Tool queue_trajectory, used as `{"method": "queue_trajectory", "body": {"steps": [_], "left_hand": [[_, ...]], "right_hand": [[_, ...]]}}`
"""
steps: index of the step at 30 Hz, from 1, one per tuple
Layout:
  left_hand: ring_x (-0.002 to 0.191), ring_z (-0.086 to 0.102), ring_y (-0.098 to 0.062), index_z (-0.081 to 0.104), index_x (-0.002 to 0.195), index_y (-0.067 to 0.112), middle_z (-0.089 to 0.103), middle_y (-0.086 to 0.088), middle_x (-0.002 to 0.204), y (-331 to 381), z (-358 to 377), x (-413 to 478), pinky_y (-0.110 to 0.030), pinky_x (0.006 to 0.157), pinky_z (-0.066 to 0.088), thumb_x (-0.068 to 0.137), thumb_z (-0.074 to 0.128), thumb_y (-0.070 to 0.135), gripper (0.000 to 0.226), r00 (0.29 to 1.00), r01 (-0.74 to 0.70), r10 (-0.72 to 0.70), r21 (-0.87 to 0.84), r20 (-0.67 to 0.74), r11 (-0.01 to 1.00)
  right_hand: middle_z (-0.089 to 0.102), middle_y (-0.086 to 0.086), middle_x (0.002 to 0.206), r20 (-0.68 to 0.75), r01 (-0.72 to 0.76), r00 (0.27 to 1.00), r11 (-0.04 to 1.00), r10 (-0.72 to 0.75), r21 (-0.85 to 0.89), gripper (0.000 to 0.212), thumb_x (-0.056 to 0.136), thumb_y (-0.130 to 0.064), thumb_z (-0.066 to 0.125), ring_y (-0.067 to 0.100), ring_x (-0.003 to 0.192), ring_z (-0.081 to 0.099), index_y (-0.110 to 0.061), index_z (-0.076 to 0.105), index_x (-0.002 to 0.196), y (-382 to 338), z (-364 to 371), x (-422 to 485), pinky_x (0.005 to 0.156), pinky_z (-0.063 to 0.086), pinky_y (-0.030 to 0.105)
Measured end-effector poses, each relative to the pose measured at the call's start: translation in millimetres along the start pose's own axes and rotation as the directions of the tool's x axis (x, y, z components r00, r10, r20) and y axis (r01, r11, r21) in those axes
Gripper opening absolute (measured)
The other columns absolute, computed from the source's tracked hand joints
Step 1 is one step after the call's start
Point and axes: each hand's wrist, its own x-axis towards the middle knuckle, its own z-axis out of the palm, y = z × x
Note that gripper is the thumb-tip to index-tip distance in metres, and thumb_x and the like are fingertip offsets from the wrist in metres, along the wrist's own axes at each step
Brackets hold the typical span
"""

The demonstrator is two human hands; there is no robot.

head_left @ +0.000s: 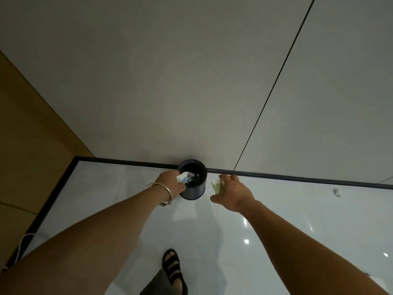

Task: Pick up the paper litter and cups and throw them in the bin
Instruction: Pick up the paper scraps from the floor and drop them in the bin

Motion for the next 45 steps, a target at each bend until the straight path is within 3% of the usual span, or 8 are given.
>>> {"method": "queue_trajectory", "body": {"steps": [6,10,20,25,31,35,39,45], "left_hand": [[0.080,0.052,-0.020,0.058,0.105,0.012,0.060,-0.005,0.096,-9,-11,108,-0.025,0.066,0.038,0.082,0.061,0.022,0.025,0.993,0.007,-0.013,0.054,0.119,0.999],[0.072,0.048,-0.018,0.049,0.089,0.017,0.052,-0.002,0.084,-12,10,170,-0.023,0.051,0.030,0.083,0.060,0.025,0.015,0.984,0.041,-0.060,0.115,0.168,0.992],[0.074,0.049,-0.023,0.048,0.085,0.014,0.050,-0.003,0.080,-49,112,318,-0.027,0.059,0.033,0.084,0.060,0.021,0.015,0.961,0.189,-0.210,0.124,0.180,0.974],[0.073,0.047,-0.023,0.043,0.081,0.012,0.049,-0.005,0.078,-83,186,382,-0.027,0.060,0.033,0.083,0.063,0.018,0.020,0.949,0.174,-0.192,0.093,0.250,0.980],[0.079,0.049,-0.025,0.049,0.097,0.015,0.059,-0.012,0.096,-123,242,448,-0.027,0.066,0.035,0.080,0.068,0.022,0.026,0.916,0.233,-0.258,0.115,0.309,0.966],[0.115,0.053,-0.031,0.043,0.135,0.013,0.054,-0.014,0.130,-142,253,479,-0.029,0.087,0.040,0.079,0.071,0.024,0.064,0.909,0.252,-0.264,0.077,0.323,0.965],[0.114,0.052,-0.031,0.044,0.134,0.011,0.050,-0.015,0.132,-150,249,480,-0.026,0.084,0.037,0.081,0.067,0.020,0.058,0.904,0.191,-0.230,0.141,0.361,0.972],[0.124,0.043,-0.033,0.033,0.143,0.016,0.038,-0.015,0.141,-115,228,461,-0.036,0.101,0.040,0.083,0.063,0.025,0.067,0.873,0.024,-0.153,0.274,0.464,0.962]], "right_hand": [[0.035,0.004,0.141,-0.006,-0.082,0.996,0.984,0.084,0.158,0.083,0.076,-0.052,0.070,0.031,0.115,0.052,-0.026,0.032,0.145,0,-2,95,0.090,0.047,0.036],[0.034,0.004,0.142,0.048,-0.077,0.997,0.963,0.067,0.257,0.084,0.076,-0.051,0.072,0.030,0.119,0.050,-0.025,0.031,0.145,5,14,169,0.097,0.048,0.041],[0.034,0.005,0.142,0.184,-0.136,0.980,0.934,0.078,0.332,0.083,0.076,-0.048,0.070,0.030,0.117,0.049,-0.026,0.029,0.145,54,114,328,0.096,0.048,0.042],[0.035,0.006,0.138,0.225,-0.207,0.965,0.917,0.135,0.340,0.078,0.078,-0.046,0.070,0.030,0.116,0.049,-0.026,0.030,0.142,79,183,400,0.093,0.046,0.039],[0.033,0.007,0.143,0.236,-0.263,0.955,0.881,0.179,0.393,0.087,0.075,-0.046,0.073,0.033,0.121,0.048,-0.024,0.028,0.146,71,255,473,0.097,0.045,0.042],[0.021,0.006,0.154,0.224,-0.256,0.960,0.852,0.169,0.456,0.095,0.075,-0.042,0.076,0.034,0.131,0.041,-0.026,0.019,0.150,65,282,497,0.103,0.042,0.045],[0.028,0.005,0.150,0.209,-0.322,0.945,0.817,0.250,0.478,0.086,0.077,-0.040,0.073,0.032,0.127,0.045,-0.025,0.025,0.147,72,289,480,0.101,0.047,0.046],[0.019,0.004,0.156,0.231,-0.441,0.897,0.771,0.376,0.459,0.086,0.083,-0.048,0.067,0.030,0.135,0.035,-0.026,0.019,0.151,98,253,425,0.104,0.042,0.044]]}}
